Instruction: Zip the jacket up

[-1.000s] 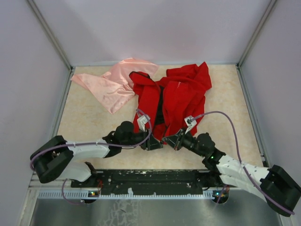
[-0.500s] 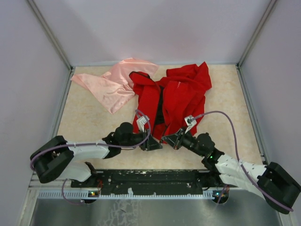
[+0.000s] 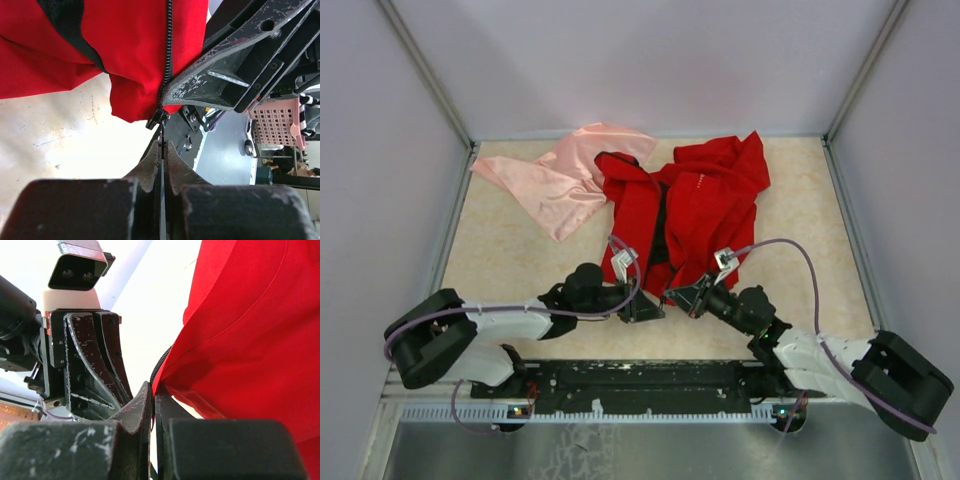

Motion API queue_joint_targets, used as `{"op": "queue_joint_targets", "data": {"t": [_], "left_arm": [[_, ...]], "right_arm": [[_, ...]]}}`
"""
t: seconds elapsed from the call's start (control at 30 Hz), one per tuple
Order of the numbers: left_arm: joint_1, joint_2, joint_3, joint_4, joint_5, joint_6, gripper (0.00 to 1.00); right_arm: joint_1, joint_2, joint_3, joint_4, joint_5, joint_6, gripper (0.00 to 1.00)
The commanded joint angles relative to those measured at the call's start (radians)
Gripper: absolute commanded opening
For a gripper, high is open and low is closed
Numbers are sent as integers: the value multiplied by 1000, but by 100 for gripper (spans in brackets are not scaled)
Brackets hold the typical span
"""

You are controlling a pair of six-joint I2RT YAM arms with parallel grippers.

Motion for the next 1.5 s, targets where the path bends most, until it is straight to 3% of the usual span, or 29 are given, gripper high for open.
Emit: {"op": "queue_joint_targets", "data": {"t": [0.0, 0.27, 0.47, 0.73, 0.97, 1.3, 1.47], "left_arm": [[-24, -1, -53, -1, -6, -22, 0], [-24, -24, -66, -101, -99, -20, 0], [-23, -50, -42, -123, -65, -20, 0], [-27, -194, -4, -252, -116, 42, 0], [-38, -123, -49, -252, -142, 24, 1], [-46, -98, -48, -125, -82, 54, 17], [-46, -201, -85, -136, -137, 86, 42]], "right_arm": [[-15, 31, 6, 221, 97, 13, 0], [-25, -1, 19, 226, 66, 10, 0], [-25, -99, 35, 67, 134, -19, 0], [-25, -103, 37, 35, 155, -47, 0], [-25, -140, 97, -55, 134, -24, 0], [-25, -166, 105, -64, 87, 14, 0], [-27, -206, 101, -146, 123, -10, 0]]}}
